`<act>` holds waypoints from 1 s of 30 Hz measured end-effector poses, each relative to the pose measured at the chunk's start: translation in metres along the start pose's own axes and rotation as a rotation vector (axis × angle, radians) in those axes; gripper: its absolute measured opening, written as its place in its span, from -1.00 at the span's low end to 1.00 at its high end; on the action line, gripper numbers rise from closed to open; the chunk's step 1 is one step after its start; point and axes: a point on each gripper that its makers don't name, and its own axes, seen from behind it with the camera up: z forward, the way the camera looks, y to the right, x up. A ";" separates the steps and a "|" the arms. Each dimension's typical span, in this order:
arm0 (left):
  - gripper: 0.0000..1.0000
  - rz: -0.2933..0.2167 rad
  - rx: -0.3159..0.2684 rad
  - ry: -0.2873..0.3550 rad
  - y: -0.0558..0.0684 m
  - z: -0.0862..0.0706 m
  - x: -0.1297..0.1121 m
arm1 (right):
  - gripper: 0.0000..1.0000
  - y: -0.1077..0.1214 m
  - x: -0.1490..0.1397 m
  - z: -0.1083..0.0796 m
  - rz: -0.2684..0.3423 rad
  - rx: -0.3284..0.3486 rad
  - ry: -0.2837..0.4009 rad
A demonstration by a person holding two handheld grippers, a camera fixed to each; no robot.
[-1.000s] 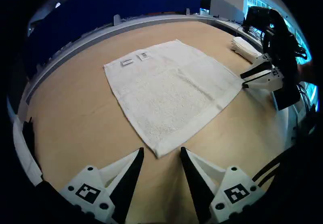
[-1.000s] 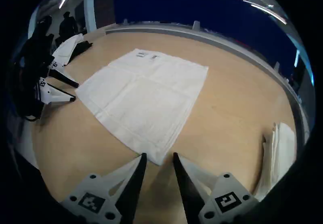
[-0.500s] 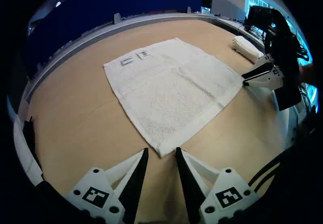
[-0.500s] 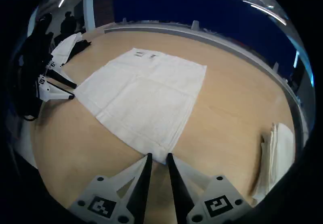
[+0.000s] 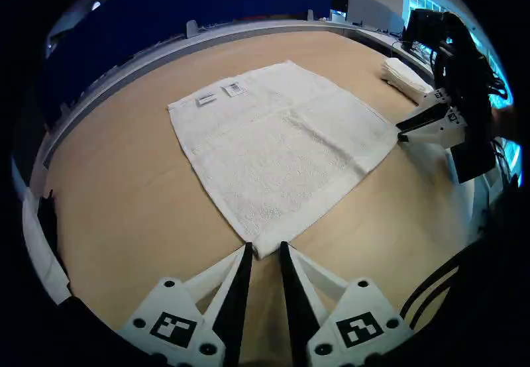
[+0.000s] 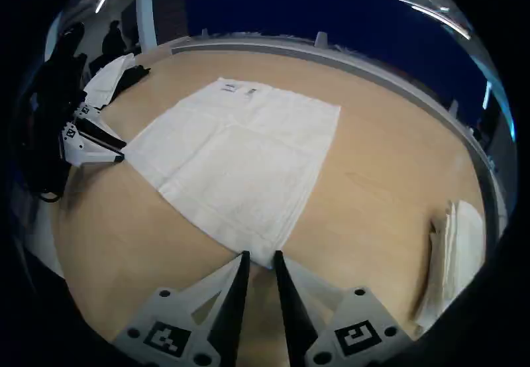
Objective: Fold towel
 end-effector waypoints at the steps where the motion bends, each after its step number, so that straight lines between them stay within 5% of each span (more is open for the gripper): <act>1: -0.49 -0.002 0.006 0.000 -0.002 0.000 0.000 | -0.60 0.000 0.000 0.000 0.004 0.000 0.000; 7: -0.80 -0.015 0.023 -0.005 -0.005 0.002 0.000 | -0.74 -0.001 0.001 0.002 0.027 0.008 0.004; 17: -0.83 -0.006 0.042 0.004 -0.011 -0.004 0.002 | -0.77 -0.007 0.003 -0.004 0.016 0.019 0.013; 30: -0.83 -0.051 0.044 0.052 -0.008 -0.037 0.022 | -0.77 -0.006 0.036 -0.031 0.013 0.006 0.077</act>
